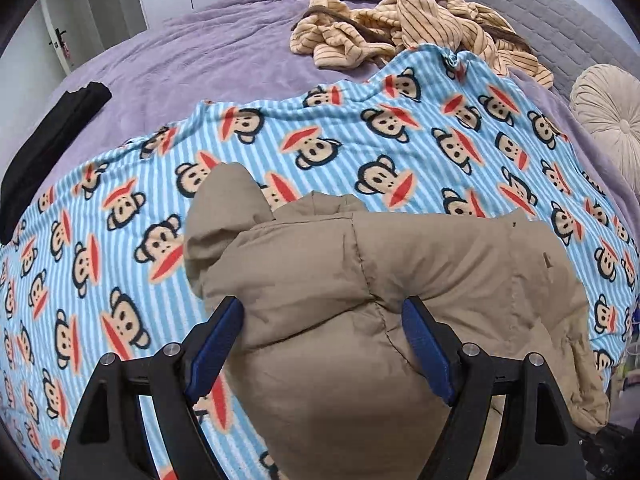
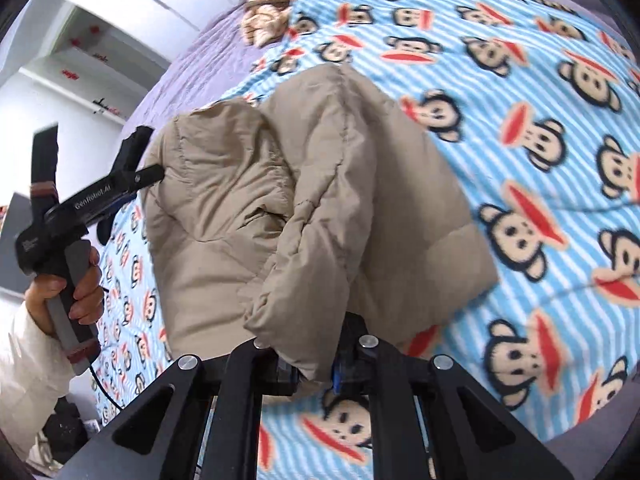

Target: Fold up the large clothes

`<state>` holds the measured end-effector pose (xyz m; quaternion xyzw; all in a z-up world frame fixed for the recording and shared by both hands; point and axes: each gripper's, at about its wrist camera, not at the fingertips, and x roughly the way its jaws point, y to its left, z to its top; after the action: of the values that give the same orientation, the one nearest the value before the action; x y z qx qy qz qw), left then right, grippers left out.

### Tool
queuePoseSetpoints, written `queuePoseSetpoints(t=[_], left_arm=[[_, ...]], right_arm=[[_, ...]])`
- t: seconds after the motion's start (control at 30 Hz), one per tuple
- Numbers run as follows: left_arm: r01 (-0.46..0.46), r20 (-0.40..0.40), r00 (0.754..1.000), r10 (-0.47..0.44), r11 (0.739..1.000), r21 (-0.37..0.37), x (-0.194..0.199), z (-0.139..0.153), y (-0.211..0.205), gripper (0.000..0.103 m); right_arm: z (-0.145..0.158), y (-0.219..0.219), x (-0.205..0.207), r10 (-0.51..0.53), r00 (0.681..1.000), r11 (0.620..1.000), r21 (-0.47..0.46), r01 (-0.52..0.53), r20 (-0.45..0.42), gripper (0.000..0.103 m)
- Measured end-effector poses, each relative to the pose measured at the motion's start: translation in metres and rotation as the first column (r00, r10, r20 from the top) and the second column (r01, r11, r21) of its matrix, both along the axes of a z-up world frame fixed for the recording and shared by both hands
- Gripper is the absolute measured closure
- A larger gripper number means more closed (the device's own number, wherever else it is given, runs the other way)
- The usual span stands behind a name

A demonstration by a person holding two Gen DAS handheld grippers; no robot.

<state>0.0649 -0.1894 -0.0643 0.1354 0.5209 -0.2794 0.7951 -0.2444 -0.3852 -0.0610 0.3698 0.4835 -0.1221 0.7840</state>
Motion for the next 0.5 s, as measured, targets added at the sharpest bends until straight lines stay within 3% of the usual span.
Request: queuePoseSetpoints(t=[0.27, 0.4, 0.5], left_arm=[[0.143, 0.074, 0.986, -0.147, 0.988, 0.06, -0.042, -0.032, -0.097, 0.016], [0.142, 0.085, 0.985, -0.151, 0.985, 0.097, -0.048, -0.039, -0.109, 0.016], [0.122, 0.073, 0.989, -0.13, 0.988, 0.098, -0.041, -0.042, -0.104, 0.015]], right_arm=[[-0.041, -0.028, -0.043, -0.102, 0.99, 0.993, 0.045, 0.107, -0.097, 0.091], [-0.065, -0.052, -0.063, -0.163, 0.979, 0.97, 0.16, 0.182, -0.122, 0.088], [-0.047, -0.065, -0.069, -0.153, 0.98, 0.973, 0.155, 0.172, -0.129, 0.087]])
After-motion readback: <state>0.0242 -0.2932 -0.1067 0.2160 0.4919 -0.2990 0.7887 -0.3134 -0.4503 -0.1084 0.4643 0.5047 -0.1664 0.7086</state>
